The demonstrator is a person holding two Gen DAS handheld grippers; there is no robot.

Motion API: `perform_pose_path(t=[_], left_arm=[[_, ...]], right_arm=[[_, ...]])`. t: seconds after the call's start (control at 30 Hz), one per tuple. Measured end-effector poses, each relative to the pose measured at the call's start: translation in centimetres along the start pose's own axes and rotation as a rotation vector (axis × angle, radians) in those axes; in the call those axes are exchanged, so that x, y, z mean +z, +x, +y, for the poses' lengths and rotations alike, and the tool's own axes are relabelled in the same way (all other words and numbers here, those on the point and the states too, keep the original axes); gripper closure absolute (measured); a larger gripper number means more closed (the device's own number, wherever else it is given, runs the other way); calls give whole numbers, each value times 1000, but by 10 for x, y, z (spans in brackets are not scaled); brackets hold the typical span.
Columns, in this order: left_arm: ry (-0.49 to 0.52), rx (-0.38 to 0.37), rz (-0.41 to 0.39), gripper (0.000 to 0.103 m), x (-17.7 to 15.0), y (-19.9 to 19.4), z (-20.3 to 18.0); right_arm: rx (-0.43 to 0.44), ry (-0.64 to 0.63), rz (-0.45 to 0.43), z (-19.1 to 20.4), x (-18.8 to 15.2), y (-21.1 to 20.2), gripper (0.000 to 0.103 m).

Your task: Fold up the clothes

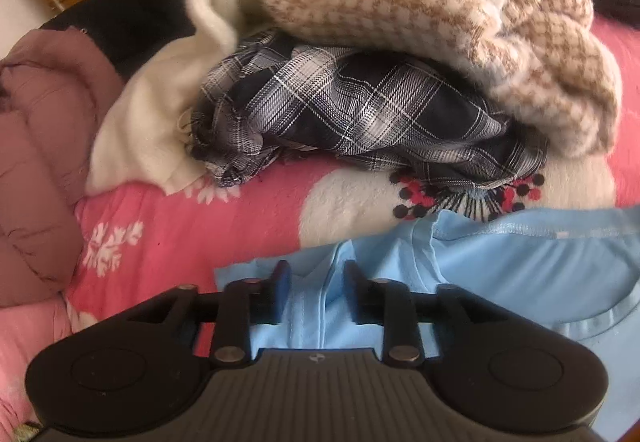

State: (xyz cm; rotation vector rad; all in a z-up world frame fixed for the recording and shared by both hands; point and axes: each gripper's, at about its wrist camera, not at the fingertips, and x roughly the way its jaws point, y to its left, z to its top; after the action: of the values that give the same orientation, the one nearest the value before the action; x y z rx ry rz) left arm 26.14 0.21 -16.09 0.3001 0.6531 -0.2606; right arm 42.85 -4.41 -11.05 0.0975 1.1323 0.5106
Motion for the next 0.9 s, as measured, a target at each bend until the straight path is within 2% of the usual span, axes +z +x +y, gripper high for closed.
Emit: perform_pose_path(t=[0.2, 0.33, 0.4, 0.47, 0.53, 0.73, 0.9], left_arm=[[-20, 4, 2, 87, -1, 0, 1], [-24, 6, 1, 93, -1, -1, 3], [-47, 15, -4, 97, -2, -2, 4], [-71, 38, -15, 98, -2, -4, 4], [-84, 56, -27, 99, -3, -7, 3], [-172, 90, -80, 99, -3, -27, 12], [-345, 145, -139, 99, -7, -55, 38]], right_arm=[[-16, 12, 7, 3, 0, 6, 67], [-26, 8, 11, 5, -1, 7, 76], [-31, 6, 13, 6, -2, 8, 86], [-36, 4, 14, 7, -3, 9, 95], [-41, 2, 16, 9, -4, 10, 98], [7, -18, -19, 24, 1, -7, 98], [96, -40, -48, 47, 7, -18, 98]])
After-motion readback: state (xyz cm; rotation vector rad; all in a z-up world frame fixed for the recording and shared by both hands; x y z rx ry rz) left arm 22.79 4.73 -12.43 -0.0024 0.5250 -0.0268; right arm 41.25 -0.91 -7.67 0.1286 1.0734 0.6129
